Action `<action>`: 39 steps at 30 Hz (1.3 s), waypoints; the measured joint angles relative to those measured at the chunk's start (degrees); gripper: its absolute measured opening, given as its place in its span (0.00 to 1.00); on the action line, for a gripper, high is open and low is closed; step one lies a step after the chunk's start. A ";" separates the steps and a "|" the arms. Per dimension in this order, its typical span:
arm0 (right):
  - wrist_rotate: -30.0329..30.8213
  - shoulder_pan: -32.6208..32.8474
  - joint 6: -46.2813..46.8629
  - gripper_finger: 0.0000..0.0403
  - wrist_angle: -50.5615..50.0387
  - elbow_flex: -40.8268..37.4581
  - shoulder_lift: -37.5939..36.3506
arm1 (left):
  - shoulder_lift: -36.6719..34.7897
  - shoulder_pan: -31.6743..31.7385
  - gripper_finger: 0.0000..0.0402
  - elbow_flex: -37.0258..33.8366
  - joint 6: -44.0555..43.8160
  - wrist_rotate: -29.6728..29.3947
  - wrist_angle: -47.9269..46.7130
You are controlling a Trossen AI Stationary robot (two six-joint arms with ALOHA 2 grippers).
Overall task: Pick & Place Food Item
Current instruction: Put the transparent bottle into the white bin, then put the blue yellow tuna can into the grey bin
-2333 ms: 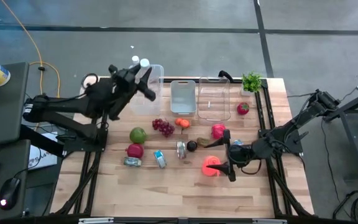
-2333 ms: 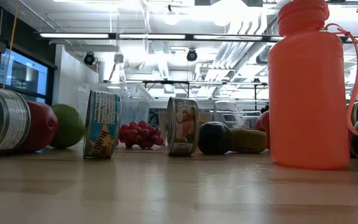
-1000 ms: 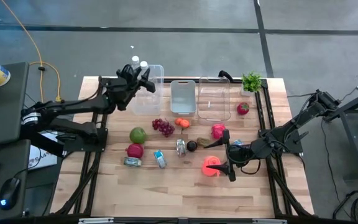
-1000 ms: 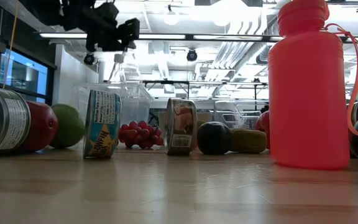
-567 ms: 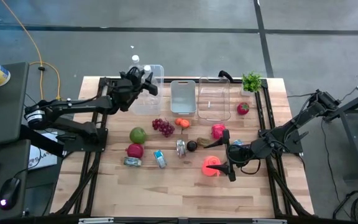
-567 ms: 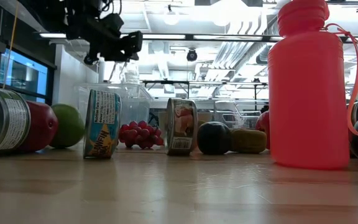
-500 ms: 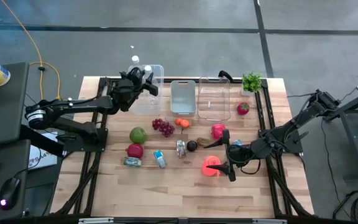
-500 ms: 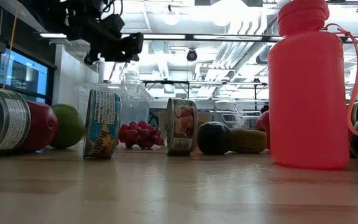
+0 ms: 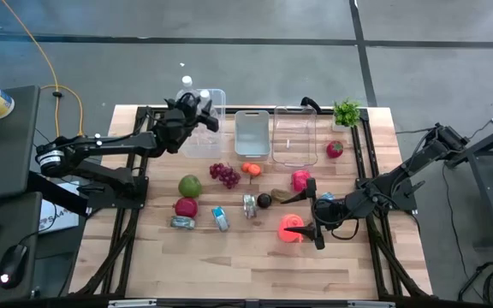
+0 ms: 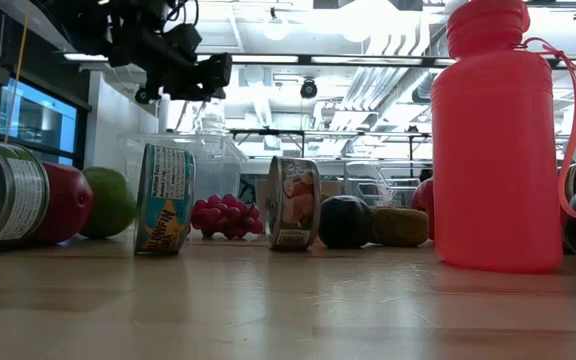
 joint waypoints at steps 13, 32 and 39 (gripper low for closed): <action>-0.03 0.02 -0.01 0.79 -0.02 0.00 0.00 | 0.05 -0.27 0.70 -0.11 3.27 -0.04 0.48; -0.03 -0.03 -0.13 0.79 -1.03 0.00 -0.02 | -19.29 -27.04 0.73 -0.04 25.75 -0.95 16.68; -0.03 -0.03 -0.10 0.79 -0.87 0.00 -0.02 | -20.67 -40.06 0.73 0.06 28.45 9.06 11.26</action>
